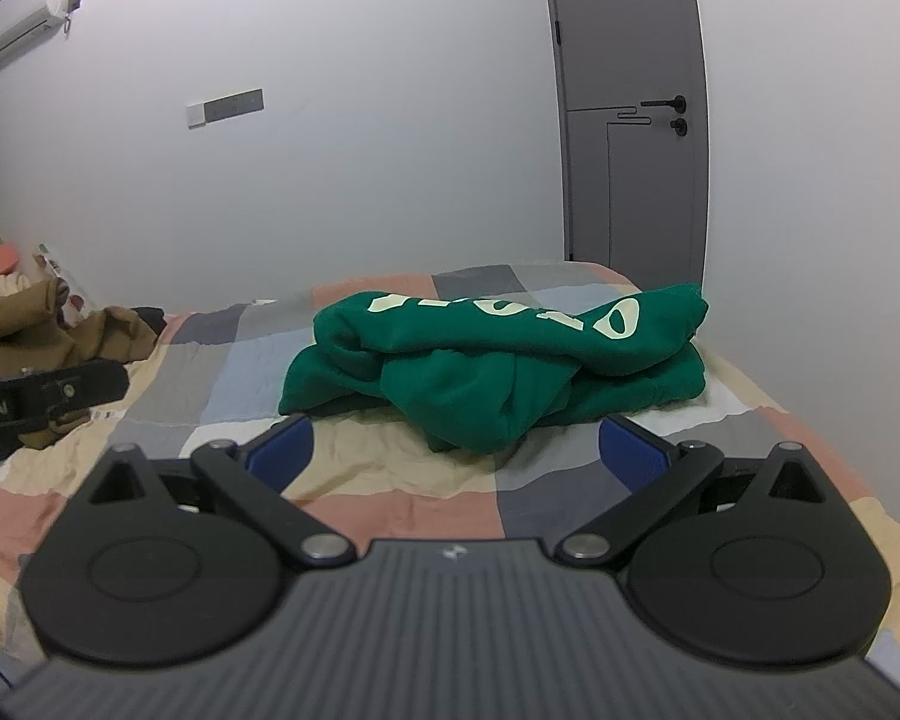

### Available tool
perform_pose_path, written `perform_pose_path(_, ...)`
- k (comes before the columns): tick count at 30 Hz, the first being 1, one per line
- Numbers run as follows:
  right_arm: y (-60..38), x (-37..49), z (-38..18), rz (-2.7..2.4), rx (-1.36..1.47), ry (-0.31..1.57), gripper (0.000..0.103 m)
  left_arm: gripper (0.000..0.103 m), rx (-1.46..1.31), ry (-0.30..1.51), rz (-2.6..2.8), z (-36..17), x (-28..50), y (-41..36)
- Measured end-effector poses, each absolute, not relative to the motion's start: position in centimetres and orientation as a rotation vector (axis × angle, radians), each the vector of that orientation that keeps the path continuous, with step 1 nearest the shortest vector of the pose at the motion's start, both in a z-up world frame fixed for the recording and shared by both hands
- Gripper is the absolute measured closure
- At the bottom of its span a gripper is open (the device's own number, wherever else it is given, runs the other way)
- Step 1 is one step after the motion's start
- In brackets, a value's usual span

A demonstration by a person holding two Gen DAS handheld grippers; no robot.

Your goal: Fold large clothes

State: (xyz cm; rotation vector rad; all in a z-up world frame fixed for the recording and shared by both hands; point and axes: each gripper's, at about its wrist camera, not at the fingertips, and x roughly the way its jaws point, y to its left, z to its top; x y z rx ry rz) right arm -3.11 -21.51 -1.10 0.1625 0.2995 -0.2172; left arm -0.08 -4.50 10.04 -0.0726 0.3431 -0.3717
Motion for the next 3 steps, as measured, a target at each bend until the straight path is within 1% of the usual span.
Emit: perform_pose_path(3, -21.48, -3.21, -1.03, -0.221, 0.167, 0.299, 0.000, 0.000, -0.072, 0.341, -0.370, 10.13, -0.21, -4.46)
